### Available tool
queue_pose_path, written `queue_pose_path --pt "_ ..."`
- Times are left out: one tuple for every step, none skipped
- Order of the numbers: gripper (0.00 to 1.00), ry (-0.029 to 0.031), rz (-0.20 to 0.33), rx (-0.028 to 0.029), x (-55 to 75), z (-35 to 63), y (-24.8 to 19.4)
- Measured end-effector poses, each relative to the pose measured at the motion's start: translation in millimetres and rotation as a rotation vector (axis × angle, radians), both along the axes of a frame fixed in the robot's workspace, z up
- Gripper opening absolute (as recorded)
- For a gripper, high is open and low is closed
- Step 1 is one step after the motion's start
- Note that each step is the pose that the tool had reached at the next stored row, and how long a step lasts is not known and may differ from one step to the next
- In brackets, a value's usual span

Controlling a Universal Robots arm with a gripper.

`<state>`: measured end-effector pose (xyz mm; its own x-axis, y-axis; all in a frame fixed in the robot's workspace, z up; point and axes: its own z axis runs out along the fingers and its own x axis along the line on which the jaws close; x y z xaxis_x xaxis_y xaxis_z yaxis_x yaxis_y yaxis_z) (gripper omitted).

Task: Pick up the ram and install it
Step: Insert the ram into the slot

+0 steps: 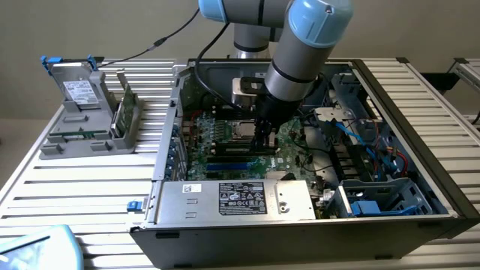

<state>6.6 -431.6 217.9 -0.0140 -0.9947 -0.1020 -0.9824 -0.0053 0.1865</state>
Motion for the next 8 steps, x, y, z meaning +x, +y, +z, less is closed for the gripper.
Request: queue_pose_path --pt "0.13 0.0001 0.000 -0.0001 0.0 0.1 0.0" --pt "0.13 0.0001 0.000 -0.0002 0.1 0.2 0.0" --pt "0.13 0.0002 0.000 -0.0002 0.1 0.3 0.0" --pt "0.13 0.0003 0.000 -0.0002 0.1 0.4 0.0" --pt "0.13 0.0004 0.000 -0.0002 0.1 0.6 0.0" --pt "0.13 0.0006 0.000 -0.0003 0.1 0.8 0.0" --pt "0.13 0.0006 0.000 -0.0003 0.1 0.9 0.0" --pt "0.13 0.0006 0.000 -0.0002 0.1 0.9 0.0"
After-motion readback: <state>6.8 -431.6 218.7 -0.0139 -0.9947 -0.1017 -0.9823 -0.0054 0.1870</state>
